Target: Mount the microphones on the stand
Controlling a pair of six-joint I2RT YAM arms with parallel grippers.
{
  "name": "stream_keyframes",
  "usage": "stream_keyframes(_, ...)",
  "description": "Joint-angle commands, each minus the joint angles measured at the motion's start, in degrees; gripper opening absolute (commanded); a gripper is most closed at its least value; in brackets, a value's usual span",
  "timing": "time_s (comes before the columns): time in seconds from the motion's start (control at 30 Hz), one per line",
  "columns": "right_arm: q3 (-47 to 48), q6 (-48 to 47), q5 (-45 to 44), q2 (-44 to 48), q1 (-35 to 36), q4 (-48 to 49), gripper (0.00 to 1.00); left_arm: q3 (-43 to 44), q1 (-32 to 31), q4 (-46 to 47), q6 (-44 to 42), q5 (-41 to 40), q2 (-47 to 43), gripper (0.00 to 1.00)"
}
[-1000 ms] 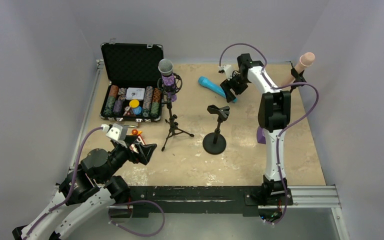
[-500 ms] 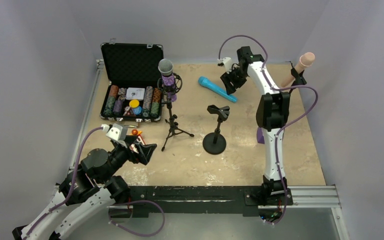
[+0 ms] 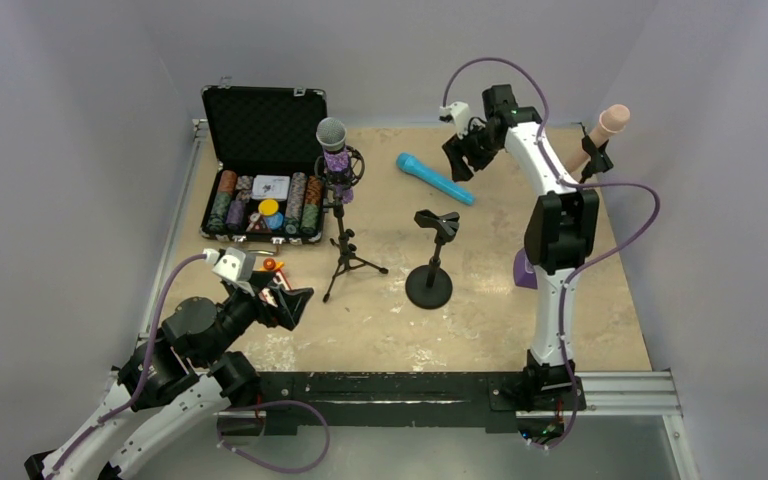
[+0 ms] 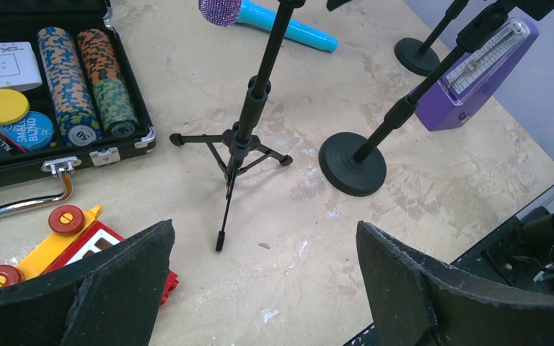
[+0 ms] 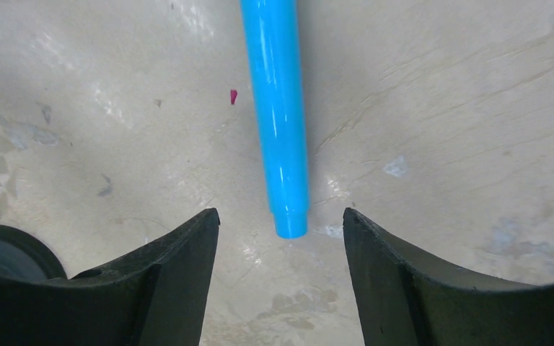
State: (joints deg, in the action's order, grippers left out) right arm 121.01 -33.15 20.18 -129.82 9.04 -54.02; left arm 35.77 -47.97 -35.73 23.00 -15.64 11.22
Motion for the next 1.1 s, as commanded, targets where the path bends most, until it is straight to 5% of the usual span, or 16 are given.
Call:
stream_keyframes(0.0,3.0,1.3,2.8,4.6,-0.1,2.7,0.67,1.1,0.4,0.9,0.5,0.0,-0.2,0.99)
stream_keyframes(0.27,10.2,0.6,-3.8,-7.4,1.2,-3.7,0.67,1.5,0.4,0.6,0.2,-0.1,-0.3,1.00)
stream_keyframes(0.53,14.8,0.9,-5.7,-11.3,2.7,-6.6,0.55,1.8,0.4,0.5,-0.1,-0.3,0.1,1.00)
stream_keyframes(0.57,15.5,0.9,-5.8,-11.8,2.9,-7.0,0.50,1.9,0.4,0.4,-0.1,-0.4,0.0,1.00)
stream_keyframes(0.6,16.2,0.9,-5.9,-12.2,3.2,-7.3,0.36,2.1,0.4,0.3,-0.1,-0.4,0.0,1.00)
stream_keyframes(0.63,16.6,0.8,-6.2,-12.6,3.4,-7.4,0.06,2.3,0.4,0.1,-0.2,-0.4,-0.1,1.00)
stream_keyframes(0.67,16.5,0.8,-6.2,-12.8,3.6,-7.1,0.00,2.6,0.4,-0.3,-0.2,-0.5,-0.2,0.99)
stream_keyframes(1.07,1.3,2.9,2.8,8.2,0.6,-0.1,0.00,2.3,0.4,0.4,0.3,0.1,-0.5,0.99)
